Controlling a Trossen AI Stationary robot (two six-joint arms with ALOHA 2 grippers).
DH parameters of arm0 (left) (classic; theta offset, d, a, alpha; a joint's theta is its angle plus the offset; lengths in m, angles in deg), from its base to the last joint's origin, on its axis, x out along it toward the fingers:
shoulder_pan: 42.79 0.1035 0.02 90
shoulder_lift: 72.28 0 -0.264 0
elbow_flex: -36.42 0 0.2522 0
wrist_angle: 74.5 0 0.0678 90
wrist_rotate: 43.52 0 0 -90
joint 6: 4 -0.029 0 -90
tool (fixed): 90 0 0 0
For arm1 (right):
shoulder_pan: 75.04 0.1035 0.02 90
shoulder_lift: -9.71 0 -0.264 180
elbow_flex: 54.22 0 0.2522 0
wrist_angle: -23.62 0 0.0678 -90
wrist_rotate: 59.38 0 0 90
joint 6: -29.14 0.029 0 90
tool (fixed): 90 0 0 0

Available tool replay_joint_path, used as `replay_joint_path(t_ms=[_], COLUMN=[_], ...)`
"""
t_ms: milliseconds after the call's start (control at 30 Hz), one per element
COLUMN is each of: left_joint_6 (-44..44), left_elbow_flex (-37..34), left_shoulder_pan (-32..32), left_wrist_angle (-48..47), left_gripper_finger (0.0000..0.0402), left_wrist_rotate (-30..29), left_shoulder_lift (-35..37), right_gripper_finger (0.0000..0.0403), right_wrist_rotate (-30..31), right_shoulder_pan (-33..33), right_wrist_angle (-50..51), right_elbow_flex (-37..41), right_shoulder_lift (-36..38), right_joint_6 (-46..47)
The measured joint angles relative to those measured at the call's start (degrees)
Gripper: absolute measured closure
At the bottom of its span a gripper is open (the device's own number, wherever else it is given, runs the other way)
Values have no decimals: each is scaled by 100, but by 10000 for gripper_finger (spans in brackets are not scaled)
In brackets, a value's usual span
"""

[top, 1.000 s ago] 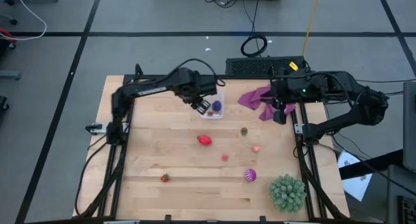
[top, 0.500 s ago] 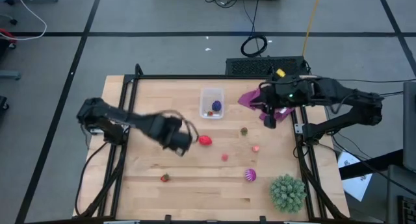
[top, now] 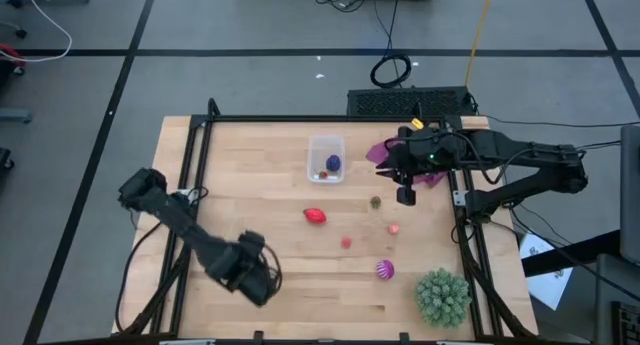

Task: Pick and placing Produce into tupperware
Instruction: Put the bottom red strawberry into the transparent bin

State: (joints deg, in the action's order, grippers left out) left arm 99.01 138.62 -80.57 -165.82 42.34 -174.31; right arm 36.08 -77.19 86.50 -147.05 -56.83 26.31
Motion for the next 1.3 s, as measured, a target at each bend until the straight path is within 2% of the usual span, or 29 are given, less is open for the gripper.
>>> replay_joint_path(t_ms=[133,300,567,733,967,1067,1200,1300], left_joint_6=[35,-424,-1260,-1871,-1727,-1651,-1834,-1941], left_elbow_flex=[-1,-2,-2,-2,-200,-546,-1055,-1364], left_shoulder_pan=[-265,-450,-582,-641,-906,-1022,-1130,-1212], left_wrist_angle=[252,221,61,20,-549,-338,359,847], left_gripper_finger=[231,231,231,231,231,231,235,248], left_wrist_rotate=[67,-6,-586,-675,-1078,-989,-461,-416], left_shoulder_lift=[-388,-660,-711,-713,-709,-677,-588,-373], right_gripper_finger=[346,346,346,346,346,346,346,346], right_wrist_rotate=[-181,-388,-426,-426,-428,-428,-428,-428], right_shoulder_pan=[0,0,0,0,0,0,0,0], right_wrist_angle=[-163,-377,-473,-477,-894,-1055,-1165,-1165], right_elbow_flex=[0,0,0,0,0,0,0,0], right_shoulder_lift=[0,0,0,0,0,0,0,0], right_joint_6=[13,36,238,313,362,219,220,409])
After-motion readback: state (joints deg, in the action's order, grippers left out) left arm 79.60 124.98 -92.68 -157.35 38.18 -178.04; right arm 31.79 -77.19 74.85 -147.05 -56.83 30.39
